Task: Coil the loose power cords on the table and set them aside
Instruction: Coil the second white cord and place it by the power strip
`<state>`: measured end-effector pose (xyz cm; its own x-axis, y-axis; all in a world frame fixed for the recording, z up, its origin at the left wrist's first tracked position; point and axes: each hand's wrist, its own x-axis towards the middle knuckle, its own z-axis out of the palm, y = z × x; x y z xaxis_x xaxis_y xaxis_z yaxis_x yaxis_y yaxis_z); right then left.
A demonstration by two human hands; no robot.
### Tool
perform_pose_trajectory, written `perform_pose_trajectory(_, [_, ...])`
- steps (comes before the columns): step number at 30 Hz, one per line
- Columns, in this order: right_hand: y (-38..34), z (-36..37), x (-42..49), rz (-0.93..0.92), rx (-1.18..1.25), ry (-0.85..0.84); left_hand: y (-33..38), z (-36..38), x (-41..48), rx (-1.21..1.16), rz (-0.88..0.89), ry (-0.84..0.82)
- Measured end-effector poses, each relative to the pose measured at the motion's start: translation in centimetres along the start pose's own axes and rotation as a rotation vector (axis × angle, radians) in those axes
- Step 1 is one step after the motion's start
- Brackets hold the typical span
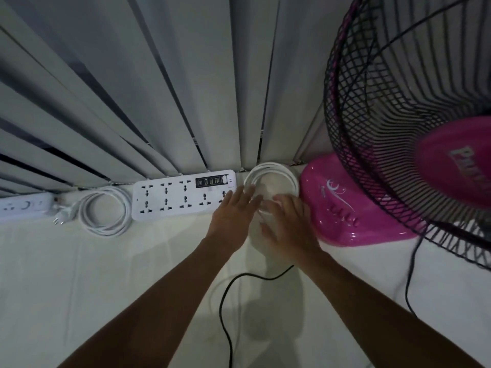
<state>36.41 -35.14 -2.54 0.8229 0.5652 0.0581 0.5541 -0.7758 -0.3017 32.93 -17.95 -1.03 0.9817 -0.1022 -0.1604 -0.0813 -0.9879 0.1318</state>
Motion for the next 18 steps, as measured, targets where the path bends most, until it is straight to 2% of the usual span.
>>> perform_pose_trajectory(3, [-0.3,0.1,-1.0,0.04,-0.065,-0.054,-0.3,0.5,-0.1,0.115,0.033,-0.113])
perform_pose_trajectory(10, [1.9,0.2,0.3,-0.066,-0.23,0.004,-0.4,0.4,0.5,0.192,0.053,-0.164])
perform_pose_trajectory(12, [2.6,0.5,0.6,-0.023,-0.121,-0.006,-0.5,0.5,0.5,0.202,0.057,-0.182])
perform_pose_trajectory(15, [2.3,1.1,0.4,0.167,0.245,-0.017,-0.5,0.3,0.6,0.161,0.047,-0.221])
perform_pose_trajectory(18, [1.8,1.6,-0.6,0.178,0.355,0.063,-0.9,0.1,0.2,0.111,0.068,-0.221])
